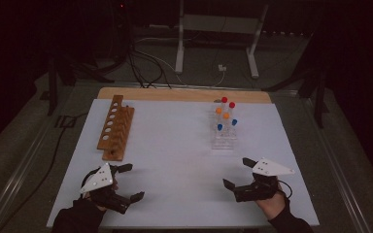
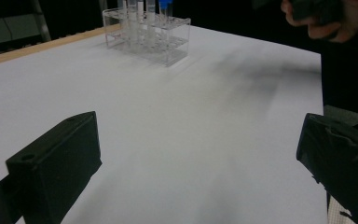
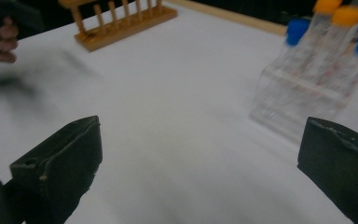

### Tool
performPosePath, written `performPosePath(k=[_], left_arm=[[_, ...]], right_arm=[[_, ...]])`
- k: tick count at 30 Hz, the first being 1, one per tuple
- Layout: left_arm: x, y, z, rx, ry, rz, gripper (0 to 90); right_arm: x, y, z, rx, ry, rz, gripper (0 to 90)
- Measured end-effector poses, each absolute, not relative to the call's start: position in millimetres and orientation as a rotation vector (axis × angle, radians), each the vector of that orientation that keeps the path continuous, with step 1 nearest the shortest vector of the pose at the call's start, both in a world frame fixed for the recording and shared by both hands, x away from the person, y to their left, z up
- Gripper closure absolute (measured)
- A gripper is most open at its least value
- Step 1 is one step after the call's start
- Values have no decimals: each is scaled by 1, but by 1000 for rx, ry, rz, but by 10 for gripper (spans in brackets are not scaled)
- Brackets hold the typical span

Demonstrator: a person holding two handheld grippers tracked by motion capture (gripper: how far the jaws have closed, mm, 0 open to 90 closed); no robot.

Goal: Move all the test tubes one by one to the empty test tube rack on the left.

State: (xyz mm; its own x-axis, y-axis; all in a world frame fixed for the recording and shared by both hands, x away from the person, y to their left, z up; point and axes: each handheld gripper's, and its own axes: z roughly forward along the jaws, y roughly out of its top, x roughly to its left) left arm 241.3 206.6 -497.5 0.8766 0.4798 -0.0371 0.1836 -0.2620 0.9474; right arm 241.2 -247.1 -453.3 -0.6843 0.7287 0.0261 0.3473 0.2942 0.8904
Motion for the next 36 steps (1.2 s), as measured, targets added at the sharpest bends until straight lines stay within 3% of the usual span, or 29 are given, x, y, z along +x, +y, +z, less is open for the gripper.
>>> performPosePath(k=[15, 32, 36], left_arm=[[241, 206, -497, 1836, 492, 305, 5], [241, 206, -497, 1833, 491, 296, 5], [241, 207, -497, 1831, 492, 294, 5]], right_arm=[[271, -240, -414, 929, 2077, 1399, 0], [319, -223, -423, 1014, 2084, 1371, 14], [328, -219, -429, 1042, 2084, 1317, 58]])
